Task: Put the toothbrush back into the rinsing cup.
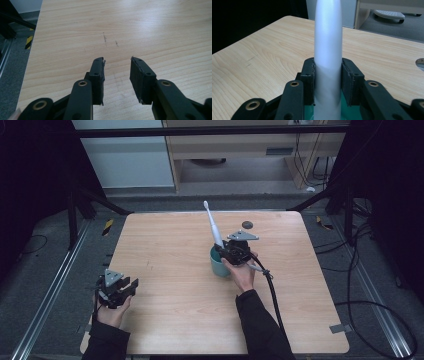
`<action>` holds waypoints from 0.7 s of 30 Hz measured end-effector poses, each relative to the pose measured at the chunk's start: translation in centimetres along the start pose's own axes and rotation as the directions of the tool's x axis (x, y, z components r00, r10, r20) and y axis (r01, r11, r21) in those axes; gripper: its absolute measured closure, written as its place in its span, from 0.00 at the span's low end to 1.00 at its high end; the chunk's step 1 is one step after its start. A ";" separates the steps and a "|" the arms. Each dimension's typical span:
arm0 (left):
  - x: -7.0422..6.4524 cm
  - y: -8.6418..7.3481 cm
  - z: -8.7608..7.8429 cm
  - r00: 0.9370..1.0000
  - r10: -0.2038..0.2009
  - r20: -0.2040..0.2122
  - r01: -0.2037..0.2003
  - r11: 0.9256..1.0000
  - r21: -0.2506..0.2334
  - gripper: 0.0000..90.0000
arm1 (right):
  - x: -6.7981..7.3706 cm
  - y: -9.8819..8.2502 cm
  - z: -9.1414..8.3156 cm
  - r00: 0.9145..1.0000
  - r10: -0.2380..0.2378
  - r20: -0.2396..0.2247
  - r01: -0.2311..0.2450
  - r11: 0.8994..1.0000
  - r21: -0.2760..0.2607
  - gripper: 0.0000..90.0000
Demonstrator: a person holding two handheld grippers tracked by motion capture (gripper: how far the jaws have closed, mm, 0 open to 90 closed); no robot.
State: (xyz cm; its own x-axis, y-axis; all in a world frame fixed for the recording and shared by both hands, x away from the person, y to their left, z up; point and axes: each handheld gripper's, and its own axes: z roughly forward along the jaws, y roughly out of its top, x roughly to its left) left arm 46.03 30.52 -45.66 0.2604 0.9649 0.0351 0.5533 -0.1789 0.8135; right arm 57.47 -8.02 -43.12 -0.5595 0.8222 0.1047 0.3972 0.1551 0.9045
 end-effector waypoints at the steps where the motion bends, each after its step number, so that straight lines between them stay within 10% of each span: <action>1: 0.0 0.0 0.0 1.000 0.000 0.000 0.000 1.000 -0.001 0.70 | 0.0 -0.1 0.0 1.000 0.001 0.000 -0.001 1.000 -0.001 0.74; 21: 0.0 0.0 0.1 1.000 0.002 0.000 -0.002 1.000 0.001 0.71 | 0.1 -1.0 0.3 1.000 -0.020 0.013 0.019 0.996 0.083 0.73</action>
State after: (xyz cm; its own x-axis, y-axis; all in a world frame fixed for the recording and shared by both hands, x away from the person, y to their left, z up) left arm 46.07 30.46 -45.70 0.2613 0.9646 0.0366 0.5540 -0.1809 0.8126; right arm 57.28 -7.94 -44.17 -0.5576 0.8262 0.0808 0.4451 0.2154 0.8692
